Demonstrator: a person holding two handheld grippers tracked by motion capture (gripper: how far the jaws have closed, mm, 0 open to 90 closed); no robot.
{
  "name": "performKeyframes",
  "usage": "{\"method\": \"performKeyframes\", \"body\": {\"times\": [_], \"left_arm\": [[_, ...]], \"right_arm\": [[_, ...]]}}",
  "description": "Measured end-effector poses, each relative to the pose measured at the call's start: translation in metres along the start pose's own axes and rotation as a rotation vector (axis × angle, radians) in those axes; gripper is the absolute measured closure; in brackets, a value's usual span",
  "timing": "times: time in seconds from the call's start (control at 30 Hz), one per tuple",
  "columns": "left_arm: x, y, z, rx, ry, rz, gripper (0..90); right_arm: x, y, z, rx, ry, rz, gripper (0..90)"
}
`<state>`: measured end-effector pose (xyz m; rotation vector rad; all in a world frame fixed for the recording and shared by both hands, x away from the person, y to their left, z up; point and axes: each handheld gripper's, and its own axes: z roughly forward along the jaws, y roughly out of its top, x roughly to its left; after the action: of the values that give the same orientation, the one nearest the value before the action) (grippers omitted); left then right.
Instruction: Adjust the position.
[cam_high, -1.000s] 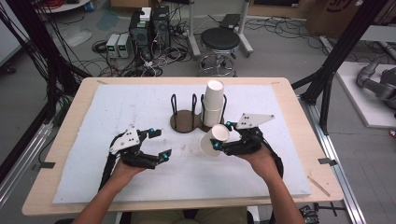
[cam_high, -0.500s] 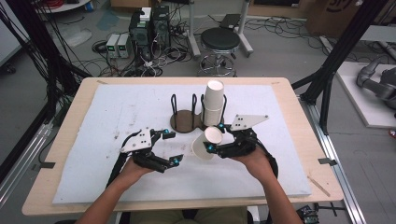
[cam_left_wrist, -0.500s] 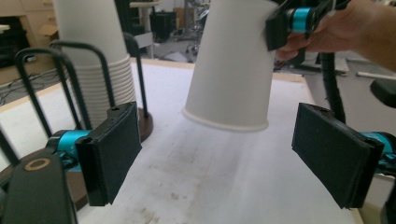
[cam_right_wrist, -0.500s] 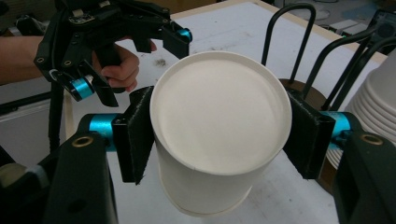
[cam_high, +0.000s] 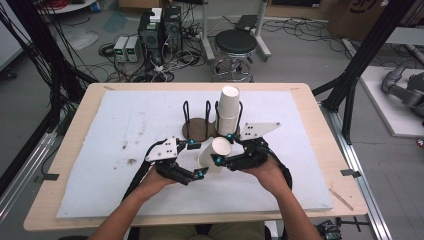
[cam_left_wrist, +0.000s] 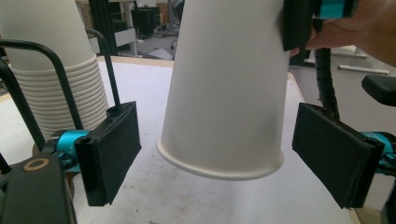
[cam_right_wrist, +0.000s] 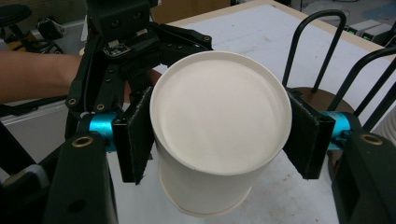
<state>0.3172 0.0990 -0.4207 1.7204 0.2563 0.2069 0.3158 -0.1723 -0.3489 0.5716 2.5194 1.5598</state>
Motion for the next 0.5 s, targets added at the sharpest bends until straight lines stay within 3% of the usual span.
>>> {"method": "performKeyframes", "body": {"times": [0.5], "left_arm": [[-0.0019, -0.0037, 0.0103, 0.008, -0.041, -0.018, 15.1]], "right_arm": [[0.0017, 0.0064, 0.0046, -0.001, 0.034, 0.008, 34.0]]}}
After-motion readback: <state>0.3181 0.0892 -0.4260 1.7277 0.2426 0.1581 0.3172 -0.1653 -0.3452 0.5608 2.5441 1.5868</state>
